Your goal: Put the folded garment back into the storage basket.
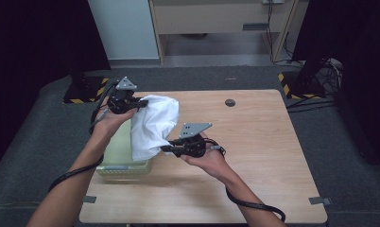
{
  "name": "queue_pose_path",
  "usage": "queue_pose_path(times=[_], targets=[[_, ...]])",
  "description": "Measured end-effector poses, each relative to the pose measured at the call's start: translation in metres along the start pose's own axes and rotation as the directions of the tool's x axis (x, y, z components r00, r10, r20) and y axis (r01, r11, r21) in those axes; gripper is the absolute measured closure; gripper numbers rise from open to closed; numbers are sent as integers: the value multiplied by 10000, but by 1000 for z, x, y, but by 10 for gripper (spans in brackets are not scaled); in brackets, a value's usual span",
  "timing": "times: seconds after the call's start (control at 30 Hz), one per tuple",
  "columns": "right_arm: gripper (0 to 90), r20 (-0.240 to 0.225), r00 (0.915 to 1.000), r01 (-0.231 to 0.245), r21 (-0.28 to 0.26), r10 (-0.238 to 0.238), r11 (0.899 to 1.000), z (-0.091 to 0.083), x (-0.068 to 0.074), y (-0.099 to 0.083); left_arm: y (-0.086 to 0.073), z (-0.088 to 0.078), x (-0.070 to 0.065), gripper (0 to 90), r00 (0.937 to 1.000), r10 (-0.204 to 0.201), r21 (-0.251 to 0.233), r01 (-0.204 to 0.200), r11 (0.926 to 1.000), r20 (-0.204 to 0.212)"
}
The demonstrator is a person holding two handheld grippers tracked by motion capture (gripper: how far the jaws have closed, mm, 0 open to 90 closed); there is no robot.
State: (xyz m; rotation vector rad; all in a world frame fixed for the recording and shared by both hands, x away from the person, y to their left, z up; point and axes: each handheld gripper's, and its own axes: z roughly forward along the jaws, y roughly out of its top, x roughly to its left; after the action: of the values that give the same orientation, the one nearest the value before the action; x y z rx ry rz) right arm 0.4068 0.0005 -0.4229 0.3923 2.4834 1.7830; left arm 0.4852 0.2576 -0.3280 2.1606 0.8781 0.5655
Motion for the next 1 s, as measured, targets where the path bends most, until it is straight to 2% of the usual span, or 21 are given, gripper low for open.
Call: queue_pose_path(times=[0.4, 0.67, 1.0], targets=[[814, -99, 9999, 69, 76, -68, 9999, 15, 0, 8, -4, -10, 10, 807, 9998, -89, -131, 87, 9999, -157], [814, -155, 9998, 80, 93, -78, 9999, 28, 1, 11, -12, -14, 19, 807, 9991, -323, -163, 319, 9994, -285], [813, -230, 9997, 87, 88, -85, 9999, 40, 0, 13, -18, -17, 26, 807, 9988, -248, -104, 244, 9996, -421]])
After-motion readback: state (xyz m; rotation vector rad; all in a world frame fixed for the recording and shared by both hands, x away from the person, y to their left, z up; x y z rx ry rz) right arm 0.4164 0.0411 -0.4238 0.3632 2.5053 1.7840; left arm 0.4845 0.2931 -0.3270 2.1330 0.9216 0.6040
